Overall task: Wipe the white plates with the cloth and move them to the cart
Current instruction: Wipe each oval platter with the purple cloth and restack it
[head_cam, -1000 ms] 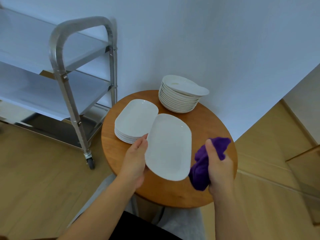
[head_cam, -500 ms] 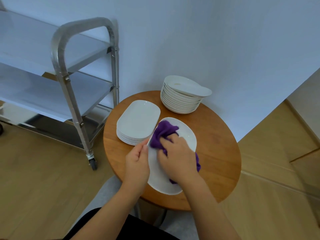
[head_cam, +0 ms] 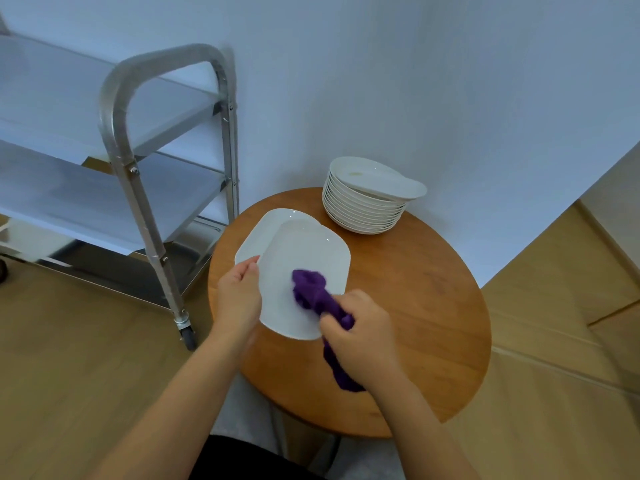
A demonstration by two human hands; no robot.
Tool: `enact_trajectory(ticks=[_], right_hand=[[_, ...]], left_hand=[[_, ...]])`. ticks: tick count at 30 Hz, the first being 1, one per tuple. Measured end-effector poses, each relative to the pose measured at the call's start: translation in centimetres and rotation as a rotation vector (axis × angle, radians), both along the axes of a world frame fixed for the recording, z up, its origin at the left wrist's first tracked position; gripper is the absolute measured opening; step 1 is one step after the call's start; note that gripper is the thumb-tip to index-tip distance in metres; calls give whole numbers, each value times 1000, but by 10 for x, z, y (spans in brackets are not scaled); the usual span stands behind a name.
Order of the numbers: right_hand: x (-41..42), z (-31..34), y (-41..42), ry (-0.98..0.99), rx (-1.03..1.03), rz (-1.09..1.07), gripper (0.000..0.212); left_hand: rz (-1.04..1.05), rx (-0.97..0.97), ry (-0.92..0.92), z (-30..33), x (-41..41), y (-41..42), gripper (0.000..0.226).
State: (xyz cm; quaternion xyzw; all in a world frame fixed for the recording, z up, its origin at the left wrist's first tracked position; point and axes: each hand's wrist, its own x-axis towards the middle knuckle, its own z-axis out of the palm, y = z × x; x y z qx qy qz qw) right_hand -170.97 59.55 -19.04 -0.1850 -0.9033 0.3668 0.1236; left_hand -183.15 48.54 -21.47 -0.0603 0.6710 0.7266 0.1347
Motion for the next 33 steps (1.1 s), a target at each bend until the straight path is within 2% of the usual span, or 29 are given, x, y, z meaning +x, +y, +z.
enact_trajectory(ticks=[3, 8, 10, 13, 17, 19, 25, 33], right_hand=[[-18, -3, 8, 91, -147, -219, 18], [-51, -12, 21, 76, -226, -370, 17], [-62, -15, 24, 47, -238, -373, 17], [-75, -21, 28, 14, -260, -361, 18], [-86, -29, 35, 30, -300, -367, 20], [-89, -32, 40, 32, -303, -381, 19], [-101, -38, 56, 60, -311, -412, 17], [-110, -44, 79, 118, -382, -404, 11]], left_hand=[[40, -43, 51, -1, -20, 1, 28], [44, -135, 122, -12, -58, 3, 21], [28, -198, 151, -18, -70, 6, 18], [-20, -324, 185, -25, -86, 11, 26], [-94, -685, 343, -33, -99, 13, 25], [-120, -793, 369, -35, -103, 13, 30], [-105, -905, 449, -45, -102, 22, 35], [-134, -1016, 433, -41, -108, 24, 39]])
